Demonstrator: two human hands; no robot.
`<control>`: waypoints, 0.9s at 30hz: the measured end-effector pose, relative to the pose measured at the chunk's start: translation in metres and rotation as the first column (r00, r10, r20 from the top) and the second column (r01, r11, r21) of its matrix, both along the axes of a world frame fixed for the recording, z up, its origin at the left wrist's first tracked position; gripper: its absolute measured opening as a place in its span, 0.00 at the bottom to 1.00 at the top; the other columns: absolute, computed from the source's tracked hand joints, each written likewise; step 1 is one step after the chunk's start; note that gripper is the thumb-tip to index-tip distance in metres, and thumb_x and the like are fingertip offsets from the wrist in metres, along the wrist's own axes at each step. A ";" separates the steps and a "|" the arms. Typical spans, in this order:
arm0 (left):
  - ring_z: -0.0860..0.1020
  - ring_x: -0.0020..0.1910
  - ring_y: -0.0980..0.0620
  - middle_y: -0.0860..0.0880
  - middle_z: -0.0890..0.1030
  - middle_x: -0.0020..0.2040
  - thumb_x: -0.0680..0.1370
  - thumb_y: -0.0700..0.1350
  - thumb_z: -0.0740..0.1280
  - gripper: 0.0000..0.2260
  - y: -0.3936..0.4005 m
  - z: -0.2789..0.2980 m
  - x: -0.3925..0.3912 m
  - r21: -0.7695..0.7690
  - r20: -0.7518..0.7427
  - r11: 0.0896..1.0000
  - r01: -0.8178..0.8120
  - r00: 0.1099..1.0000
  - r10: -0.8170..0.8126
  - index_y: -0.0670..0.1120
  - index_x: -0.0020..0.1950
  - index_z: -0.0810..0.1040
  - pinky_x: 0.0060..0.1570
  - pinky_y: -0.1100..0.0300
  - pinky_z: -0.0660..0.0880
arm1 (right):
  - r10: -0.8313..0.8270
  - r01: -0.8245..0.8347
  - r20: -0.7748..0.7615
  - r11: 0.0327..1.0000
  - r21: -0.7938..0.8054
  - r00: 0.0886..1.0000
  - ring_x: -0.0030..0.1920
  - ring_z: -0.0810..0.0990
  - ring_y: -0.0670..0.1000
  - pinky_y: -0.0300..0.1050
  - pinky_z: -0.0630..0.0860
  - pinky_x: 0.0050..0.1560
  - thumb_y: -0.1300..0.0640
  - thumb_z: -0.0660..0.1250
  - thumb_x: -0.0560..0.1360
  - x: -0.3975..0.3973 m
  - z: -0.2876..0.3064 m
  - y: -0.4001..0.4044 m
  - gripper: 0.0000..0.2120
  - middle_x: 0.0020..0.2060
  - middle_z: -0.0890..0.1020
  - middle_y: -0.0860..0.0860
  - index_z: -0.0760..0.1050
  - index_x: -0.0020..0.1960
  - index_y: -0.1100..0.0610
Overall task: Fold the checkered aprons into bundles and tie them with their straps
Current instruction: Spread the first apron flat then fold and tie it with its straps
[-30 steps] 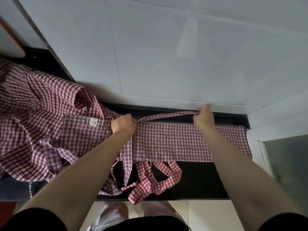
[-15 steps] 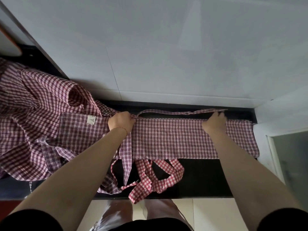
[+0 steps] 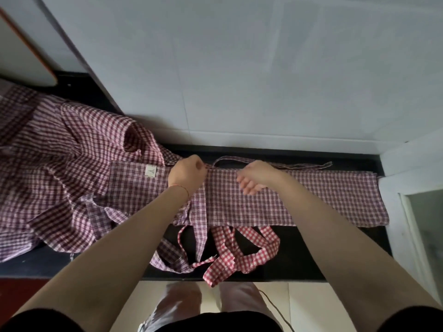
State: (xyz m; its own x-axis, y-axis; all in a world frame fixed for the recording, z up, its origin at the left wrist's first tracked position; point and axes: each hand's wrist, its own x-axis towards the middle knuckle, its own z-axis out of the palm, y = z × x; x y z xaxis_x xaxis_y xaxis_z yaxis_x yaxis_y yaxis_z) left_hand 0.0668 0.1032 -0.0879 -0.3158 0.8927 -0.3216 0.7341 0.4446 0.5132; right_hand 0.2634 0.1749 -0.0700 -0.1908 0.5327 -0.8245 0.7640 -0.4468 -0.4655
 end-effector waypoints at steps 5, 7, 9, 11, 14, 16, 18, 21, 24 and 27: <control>0.73 0.42 0.49 0.51 0.73 0.48 0.78 0.47 0.66 0.06 -0.037 0.005 -0.042 0.008 -0.107 1.000 0.026 0.994 -0.025 0.49 0.41 0.75 0.38 0.56 0.68 | 0.120 -0.129 -0.054 0.970 -0.206 0.991 0.42 0.86 0.57 0.50 0.83 0.45 0.49 0.66 0.80 -0.063 -0.016 -0.053 0.25 0.48 0.83 0.60 0.70 0.67 0.68; 0.77 0.42 0.49 0.50 0.78 0.46 0.77 0.48 0.65 0.06 -0.053 0.004 -0.060 -0.116 -0.023 0.993 0.027 0.999 -0.030 0.51 0.40 0.76 0.39 0.55 0.74 | 0.097 -0.100 -0.025 0.977 -0.188 0.995 0.32 0.81 0.51 0.45 0.80 0.36 0.48 0.70 0.78 -0.075 -0.022 -0.070 0.25 0.41 0.82 0.57 0.71 0.65 0.66; 0.79 0.45 0.49 0.50 0.82 0.49 0.78 0.49 0.65 0.06 -0.068 -0.001 -0.073 -0.237 0.073 0.967 0.094 0.994 -0.079 0.51 0.51 0.80 0.44 0.55 0.78 | 0.121 -0.115 0.009 0.963 -0.242 0.993 0.26 0.71 0.46 0.40 0.71 0.29 0.46 0.71 0.77 -0.082 -0.021 -0.084 0.23 0.34 0.78 0.51 0.73 0.63 0.61; 0.79 0.51 0.49 0.49 0.80 0.59 0.78 0.51 0.66 0.16 -0.078 -0.006 -0.077 -0.324 0.138 0.924 0.202 0.977 -0.165 0.52 0.65 0.77 0.49 0.56 0.78 | 0.244 -0.228 -0.002 0.905 -0.360 0.970 0.27 0.65 0.44 0.36 0.65 0.28 0.45 0.70 0.77 -0.083 -0.016 -0.095 0.23 0.32 0.73 0.48 0.72 0.65 0.58; 0.77 0.59 0.46 0.46 0.77 0.64 0.74 0.54 0.72 0.28 -0.087 -0.007 -0.079 -0.343 0.161 0.897 0.278 0.958 -0.235 0.47 0.71 0.71 0.56 0.53 0.77 | 0.291 -0.276 -0.013 0.890 -0.363 0.957 0.27 0.64 0.44 0.37 0.63 0.30 0.50 0.70 0.78 -0.088 -0.005 -0.106 0.14 0.31 0.72 0.47 0.77 0.58 0.58; 0.79 0.55 0.46 0.46 0.79 0.55 0.73 0.55 0.73 0.21 -0.091 -0.006 -0.081 -0.410 0.089 0.843 0.349 0.935 -0.344 0.43 0.59 0.76 0.53 0.54 0.77 | 0.178 -0.183 -0.042 0.945 -0.270 0.983 0.30 0.70 0.45 0.38 0.69 0.34 0.52 0.70 0.78 -0.093 0.002 -0.109 0.09 0.35 0.76 0.49 0.79 0.52 0.58; 0.80 0.44 0.48 0.48 0.80 0.42 0.76 0.52 0.71 0.13 -0.095 -0.001 -0.085 -0.488 0.082 0.778 0.395 0.908 -0.410 0.43 0.41 0.76 0.42 0.58 0.76 | 0.023 -0.041 -0.109 0.984 -0.173 0.994 0.43 0.80 0.48 0.40 0.77 0.39 0.52 0.70 0.78 -0.098 0.009 -0.112 0.12 0.49 0.81 0.52 0.79 0.58 0.58; 0.77 0.36 0.50 0.49 0.75 0.32 0.79 0.48 0.66 0.15 -0.091 0.012 -0.094 -0.468 0.241 0.824 0.321 0.943 -0.231 0.44 0.33 0.72 0.33 0.62 0.71 | -0.135 0.111 -0.146 0.981 -0.159 0.980 0.57 0.79 0.53 0.42 0.81 0.38 0.52 0.64 0.82 -0.103 0.015 -0.117 0.19 0.59 0.76 0.48 0.71 0.71 0.57; 0.80 0.40 0.48 0.46 0.82 0.36 0.76 0.47 0.71 0.09 -0.078 0.031 -0.121 -0.424 0.574 0.905 0.023 0.780 0.250 0.41 0.43 0.80 0.44 0.57 0.79 | -0.154 0.108 -0.149 0.955 -0.276 0.977 0.48 0.83 0.57 0.51 0.84 0.44 0.51 0.64 0.82 -0.112 0.024 -0.122 0.22 0.61 0.78 0.55 0.68 0.73 0.58; 0.83 0.44 0.44 0.42 0.86 0.43 0.72 0.52 0.76 0.21 -0.065 0.045 -0.153 -0.428 0.646 0.898 -0.103 0.660 0.383 0.37 0.55 0.81 0.56 0.49 0.79 | -0.089 0.033 -0.186 0.959 -0.283 0.979 0.48 0.85 0.58 0.53 0.84 0.49 0.56 0.68 0.80 -0.123 0.030 -0.122 0.18 0.55 0.84 0.59 0.73 0.67 0.61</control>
